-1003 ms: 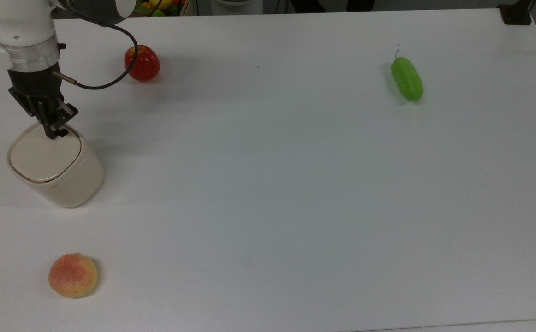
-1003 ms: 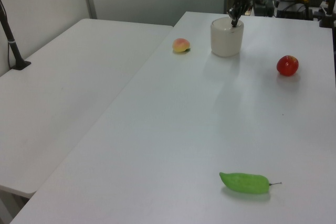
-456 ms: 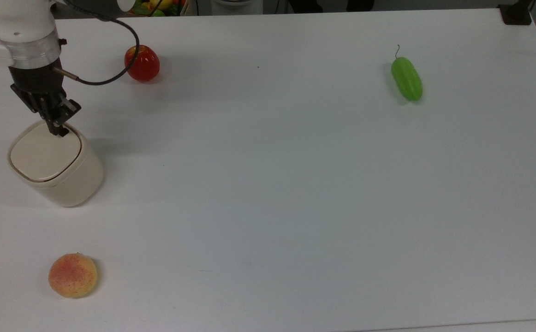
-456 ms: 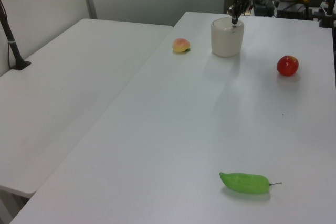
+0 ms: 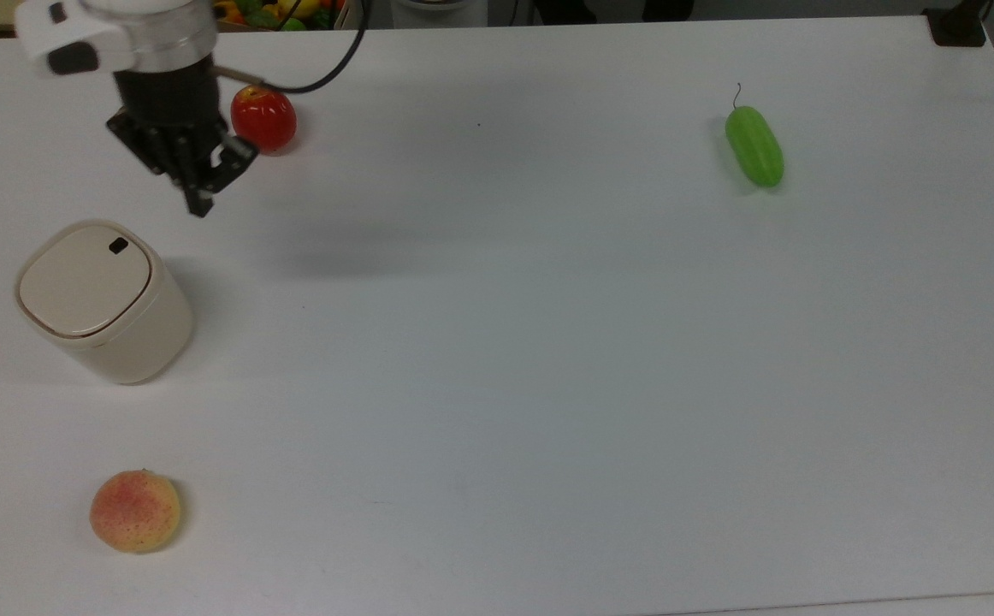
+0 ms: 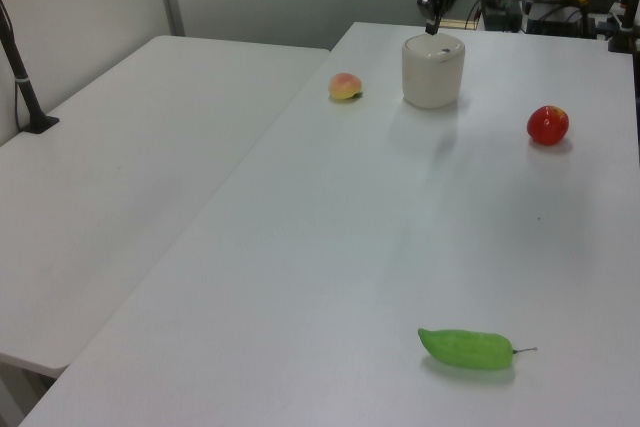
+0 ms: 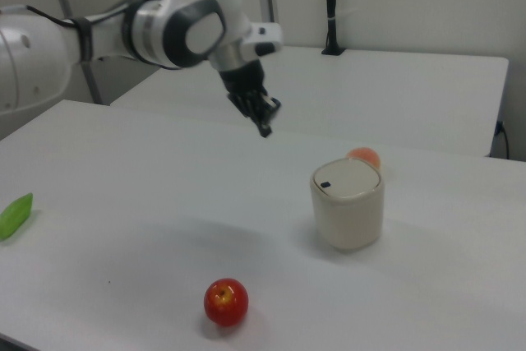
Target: Close garbage bin
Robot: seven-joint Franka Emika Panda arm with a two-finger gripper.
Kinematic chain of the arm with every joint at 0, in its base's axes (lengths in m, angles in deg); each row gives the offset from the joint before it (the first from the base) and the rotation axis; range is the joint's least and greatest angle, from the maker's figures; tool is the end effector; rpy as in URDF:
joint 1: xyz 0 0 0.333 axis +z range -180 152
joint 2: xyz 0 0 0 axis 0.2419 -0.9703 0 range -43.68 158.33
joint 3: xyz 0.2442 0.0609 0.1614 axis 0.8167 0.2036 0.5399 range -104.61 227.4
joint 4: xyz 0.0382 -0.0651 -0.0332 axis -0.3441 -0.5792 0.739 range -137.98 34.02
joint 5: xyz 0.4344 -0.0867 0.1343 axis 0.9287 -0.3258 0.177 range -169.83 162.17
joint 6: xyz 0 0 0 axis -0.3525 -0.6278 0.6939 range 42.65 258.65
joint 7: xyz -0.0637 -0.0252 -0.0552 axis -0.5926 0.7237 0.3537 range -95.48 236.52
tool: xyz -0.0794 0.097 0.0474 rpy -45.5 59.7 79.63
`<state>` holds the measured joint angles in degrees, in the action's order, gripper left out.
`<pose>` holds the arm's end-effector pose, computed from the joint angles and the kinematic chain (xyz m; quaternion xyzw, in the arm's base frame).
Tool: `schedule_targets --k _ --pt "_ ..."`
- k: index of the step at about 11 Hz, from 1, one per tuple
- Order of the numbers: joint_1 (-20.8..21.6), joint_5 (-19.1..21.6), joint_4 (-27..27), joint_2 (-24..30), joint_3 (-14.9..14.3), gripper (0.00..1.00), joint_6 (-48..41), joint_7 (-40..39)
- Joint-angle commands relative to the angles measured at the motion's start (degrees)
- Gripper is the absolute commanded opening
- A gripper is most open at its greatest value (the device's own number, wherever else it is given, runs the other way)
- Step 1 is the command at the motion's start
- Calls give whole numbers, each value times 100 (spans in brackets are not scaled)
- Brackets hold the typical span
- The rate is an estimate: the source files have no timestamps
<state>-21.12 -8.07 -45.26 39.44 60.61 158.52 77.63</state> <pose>0.7426 -0.1083 0.4759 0.9852 -0.1177 0.1189 0.0381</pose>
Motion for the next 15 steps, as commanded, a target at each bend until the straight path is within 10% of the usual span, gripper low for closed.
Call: schedule_targets --k 1,8,11,15 --pt "788 20 -153 679 -71 0 -971 -60" --pt "1731 20 -320 1664 -71 7 -2977 -913" --pt "1670 20 -320 1727 -89 100 -3023 -913" --pt "1626 11 -285 1727 -159 100 -2996 -896"
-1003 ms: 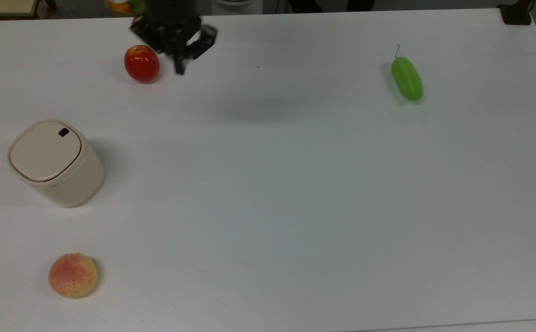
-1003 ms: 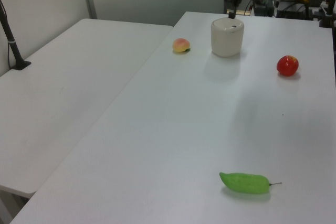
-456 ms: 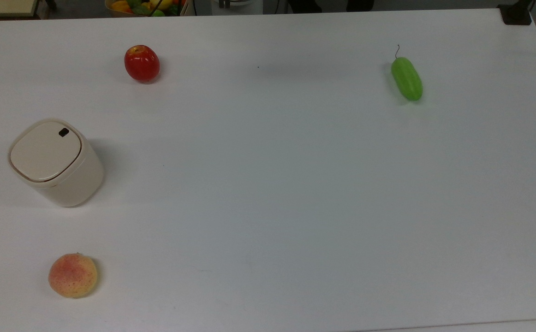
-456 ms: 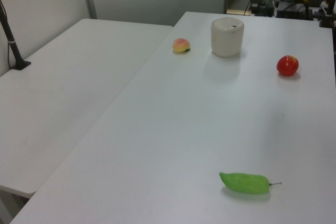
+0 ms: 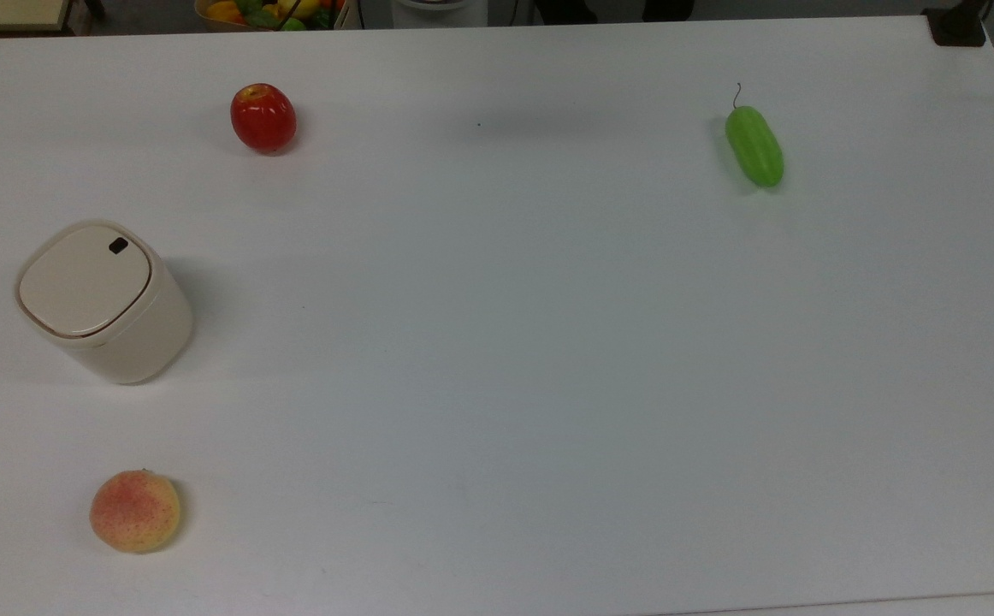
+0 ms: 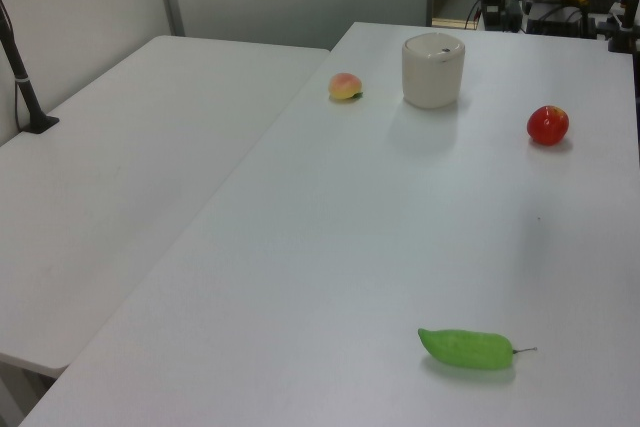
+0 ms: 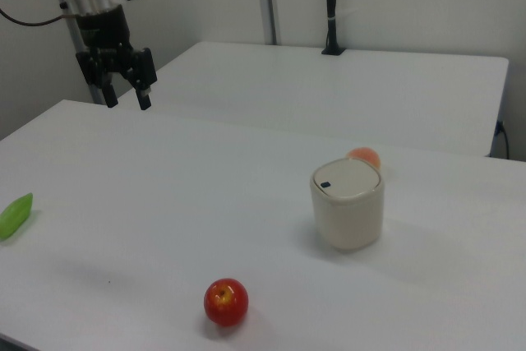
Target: Close garbage bin
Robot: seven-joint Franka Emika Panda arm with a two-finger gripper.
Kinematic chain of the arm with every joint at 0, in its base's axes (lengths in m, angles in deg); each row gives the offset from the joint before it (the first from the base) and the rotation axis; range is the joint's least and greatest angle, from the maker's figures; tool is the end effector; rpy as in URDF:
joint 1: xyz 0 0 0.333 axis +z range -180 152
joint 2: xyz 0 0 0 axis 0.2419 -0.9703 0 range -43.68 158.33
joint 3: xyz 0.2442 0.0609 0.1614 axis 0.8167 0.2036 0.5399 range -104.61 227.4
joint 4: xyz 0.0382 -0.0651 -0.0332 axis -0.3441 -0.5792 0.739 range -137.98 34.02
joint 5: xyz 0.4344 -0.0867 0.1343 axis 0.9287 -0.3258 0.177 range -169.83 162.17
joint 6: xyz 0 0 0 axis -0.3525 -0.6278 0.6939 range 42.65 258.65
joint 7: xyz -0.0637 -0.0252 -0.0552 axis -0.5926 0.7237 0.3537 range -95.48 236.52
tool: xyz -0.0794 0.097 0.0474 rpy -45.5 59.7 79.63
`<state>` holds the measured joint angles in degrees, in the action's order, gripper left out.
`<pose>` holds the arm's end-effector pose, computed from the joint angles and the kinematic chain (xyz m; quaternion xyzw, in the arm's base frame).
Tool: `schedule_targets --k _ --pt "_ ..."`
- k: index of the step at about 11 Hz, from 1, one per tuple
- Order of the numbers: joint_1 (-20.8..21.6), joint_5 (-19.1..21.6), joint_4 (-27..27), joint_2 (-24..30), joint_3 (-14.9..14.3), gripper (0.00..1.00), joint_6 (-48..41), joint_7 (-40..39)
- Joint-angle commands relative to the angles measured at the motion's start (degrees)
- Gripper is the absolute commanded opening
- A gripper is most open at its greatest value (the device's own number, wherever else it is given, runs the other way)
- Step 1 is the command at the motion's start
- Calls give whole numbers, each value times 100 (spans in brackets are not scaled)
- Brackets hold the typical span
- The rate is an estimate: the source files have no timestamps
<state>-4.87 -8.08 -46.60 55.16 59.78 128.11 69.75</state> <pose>0.6222 0.0718 0.5996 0.9967 0.0693 -0.0180 0.0387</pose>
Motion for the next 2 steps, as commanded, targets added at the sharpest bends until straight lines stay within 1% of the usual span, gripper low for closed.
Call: schedule_targets --k 1,2 --pt "-7 12 -134 155 -76 100 44 -82" --pt "-7 12 -134 164 -76 100 36 -81"
